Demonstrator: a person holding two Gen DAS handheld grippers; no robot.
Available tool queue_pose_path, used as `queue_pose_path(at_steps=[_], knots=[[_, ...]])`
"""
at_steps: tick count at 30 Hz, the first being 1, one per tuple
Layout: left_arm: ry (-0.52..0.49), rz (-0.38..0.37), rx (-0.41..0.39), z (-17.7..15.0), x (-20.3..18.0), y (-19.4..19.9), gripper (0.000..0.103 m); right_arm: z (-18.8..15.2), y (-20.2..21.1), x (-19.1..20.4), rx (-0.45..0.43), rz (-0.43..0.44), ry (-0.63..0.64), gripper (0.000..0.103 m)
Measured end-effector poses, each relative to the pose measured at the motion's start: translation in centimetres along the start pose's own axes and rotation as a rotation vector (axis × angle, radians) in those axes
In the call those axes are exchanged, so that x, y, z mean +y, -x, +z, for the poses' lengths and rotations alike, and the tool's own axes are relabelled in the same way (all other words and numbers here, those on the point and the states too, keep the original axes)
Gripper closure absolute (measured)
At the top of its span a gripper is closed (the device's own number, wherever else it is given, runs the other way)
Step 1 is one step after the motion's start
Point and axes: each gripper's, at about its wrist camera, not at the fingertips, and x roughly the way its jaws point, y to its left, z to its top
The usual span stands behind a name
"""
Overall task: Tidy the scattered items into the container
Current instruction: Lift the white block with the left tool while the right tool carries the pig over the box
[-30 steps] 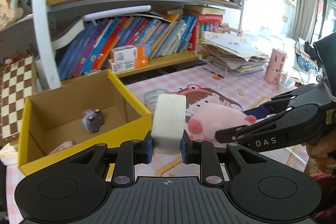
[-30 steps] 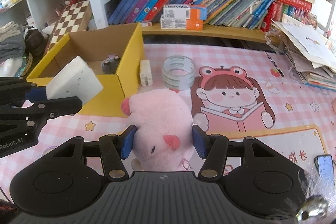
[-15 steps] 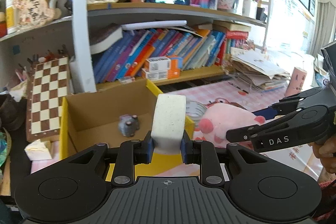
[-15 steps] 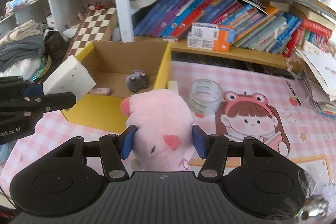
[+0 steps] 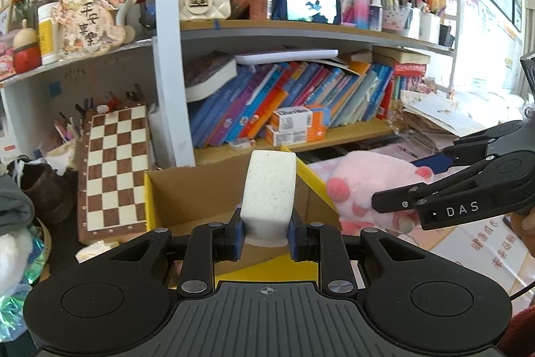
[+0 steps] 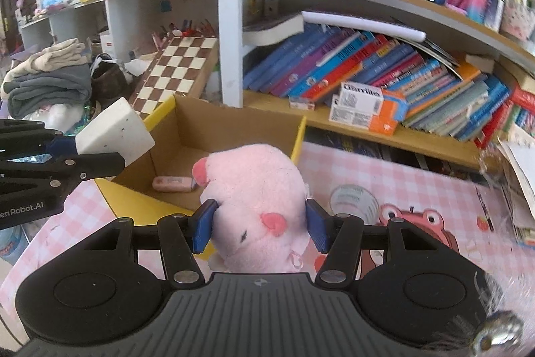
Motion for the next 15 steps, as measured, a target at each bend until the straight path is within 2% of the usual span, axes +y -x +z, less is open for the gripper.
queue_pose_path(at_steps=[15], knots=[[0.02,0.021,0.014,0.6,1.4,-2.2,0.08,3.1,-2.7,0.6,-0.032,0.036,0.057,0.051]])
